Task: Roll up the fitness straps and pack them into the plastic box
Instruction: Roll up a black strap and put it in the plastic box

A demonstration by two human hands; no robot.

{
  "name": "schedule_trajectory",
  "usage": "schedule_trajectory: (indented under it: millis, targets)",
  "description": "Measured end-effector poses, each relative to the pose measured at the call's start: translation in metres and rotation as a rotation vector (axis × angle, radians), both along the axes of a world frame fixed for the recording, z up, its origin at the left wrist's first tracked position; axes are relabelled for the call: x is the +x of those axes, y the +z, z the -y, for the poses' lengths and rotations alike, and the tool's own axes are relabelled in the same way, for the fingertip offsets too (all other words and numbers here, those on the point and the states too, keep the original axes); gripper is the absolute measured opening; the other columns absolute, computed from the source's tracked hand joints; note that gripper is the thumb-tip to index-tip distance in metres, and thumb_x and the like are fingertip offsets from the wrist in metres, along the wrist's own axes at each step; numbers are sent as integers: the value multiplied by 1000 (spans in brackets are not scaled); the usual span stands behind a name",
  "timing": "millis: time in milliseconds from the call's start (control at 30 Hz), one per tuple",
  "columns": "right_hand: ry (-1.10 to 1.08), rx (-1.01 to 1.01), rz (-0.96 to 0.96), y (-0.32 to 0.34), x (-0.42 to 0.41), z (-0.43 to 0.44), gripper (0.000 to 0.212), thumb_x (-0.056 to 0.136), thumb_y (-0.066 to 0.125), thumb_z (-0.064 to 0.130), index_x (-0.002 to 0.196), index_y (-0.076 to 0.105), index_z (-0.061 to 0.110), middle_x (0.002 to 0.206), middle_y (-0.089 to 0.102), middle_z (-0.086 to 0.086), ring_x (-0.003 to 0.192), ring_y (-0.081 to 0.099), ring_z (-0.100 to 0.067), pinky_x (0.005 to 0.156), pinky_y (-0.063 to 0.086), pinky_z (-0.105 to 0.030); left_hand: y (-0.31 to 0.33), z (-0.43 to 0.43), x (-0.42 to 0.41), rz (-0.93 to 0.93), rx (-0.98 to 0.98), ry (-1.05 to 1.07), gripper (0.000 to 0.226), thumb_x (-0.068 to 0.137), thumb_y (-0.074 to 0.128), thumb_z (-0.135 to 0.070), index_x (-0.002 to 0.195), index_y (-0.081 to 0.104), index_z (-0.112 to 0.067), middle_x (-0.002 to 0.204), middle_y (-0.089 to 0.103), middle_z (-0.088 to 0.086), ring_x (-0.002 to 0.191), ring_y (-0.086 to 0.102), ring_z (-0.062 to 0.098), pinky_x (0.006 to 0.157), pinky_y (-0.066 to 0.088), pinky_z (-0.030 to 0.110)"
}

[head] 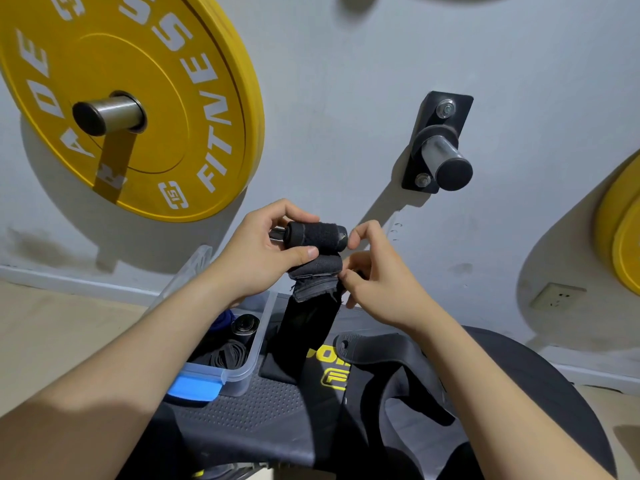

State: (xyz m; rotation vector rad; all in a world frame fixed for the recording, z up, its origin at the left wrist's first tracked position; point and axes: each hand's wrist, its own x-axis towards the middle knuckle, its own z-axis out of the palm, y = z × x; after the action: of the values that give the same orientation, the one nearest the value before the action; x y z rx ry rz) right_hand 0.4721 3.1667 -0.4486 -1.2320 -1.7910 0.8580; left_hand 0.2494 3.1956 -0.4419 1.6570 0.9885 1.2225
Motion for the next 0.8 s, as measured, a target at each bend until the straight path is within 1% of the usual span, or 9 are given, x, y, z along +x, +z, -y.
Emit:
schedule_trajectory:
  millis: [67, 167, 267, 333, 400, 533, 633, 733, 800]
  targets:
    - [-15, 63, -38, 2, -1, 0, 31, 85, 56, -2, 101, 46, 22, 85, 67, -21, 74, 60, -46, 64, 57, -61, 0, -1, -1, 34, 11, 21, 39, 84, 87, 6, 105, 78, -26, 115, 78, 8, 93, 79, 18, 79, 63, 29]
    - [0, 108, -30, 4, -2, 2, 28, 73, 65, 9, 95, 65, 27, 86, 68, -15, 65, 59, -35, 62, 54, -51, -1, -2, -1, 56, 27, 46, 38, 82, 87, 4, 103, 78, -26, 110, 81, -1, 95, 78, 17, 80, 64, 33]
    - [66, 81, 31, 5, -3, 4, 35, 73, 77, 8, 100, 79, 30, 87, 73, -13, 61, 63, -20, 68, 59, -46, -1, -3, -1, 73, 25, 67, 33, 81, 83, -5, 105, 77, -27, 111, 79, 0, 99, 78, 25, 81, 67, 42]
    - [51, 93, 63, 3, -2, 3, 35, 74, 84, 6, 99, 82, 31, 84, 73, -12, 58, 62, -14, 66, 58, -40, 0, -2, 0, 101, 16, 41, 36, 86, 79, 3, 107, 77, -25, 110, 78, 3, 95, 79, 25, 76, 66, 38]
    - [3, 112, 87, 2, -3, 1, 27, 77, 93, 14, 97, 83, 29, 77, 72, -13, 57, 58, -14, 63, 53, -34, 1, -1, 1, 111, 5, 6, 41, 90, 74, 11, 109, 79, -25, 108, 78, 5, 91, 80, 24, 73, 65, 33]
    - [-63, 89, 45, 2, -8, 0, 16, 83, 93, 33, 88, 81, 24, 69, 73, -11, 68, 69, -39, 73, 61, -55, -1, -1, 1, 56, 20, -6, 44, 88, 76, 10, 108, 82, -29, 109, 79, 7, 91, 80, 26, 76, 65, 35]
    - [-155, 90, 8, 4, -11, 1, 22, 79, 93, 41, 79, 79, 25, 65, 73, -6, 63, 71, -34, 68, 62, -55, 0, 0, 2, 42, 21, 2, 42, 85, 78, 6, 105, 83, -31, 106, 80, 5, 94, 80, 30, 80, 67, 40]
    - [-202, 20, -68, 5, -14, 1, 26, 75, 95, 37, 76, 76, 20, 65, 75, -8, 60, 75, -33, 62, 63, -57, 2, 2, 4, 66, 9, -13, 24, 87, 83, -10, 103, 84, -28, 105, 81, 6, 93, 80, 27, 80, 67, 40]
    - [-235, -50, -132, 5, -15, 0, 33, 73, 98, 33, 80, 70, 17, 71, 77, -9, 57, 74, -29, 60, 65, -54, 3, 3, 5, 74, 4, -20, 17, 94, 82, -13, 105, 84, -26, 106, 82, 5, 97, 80, 25, 85, 67, 41]
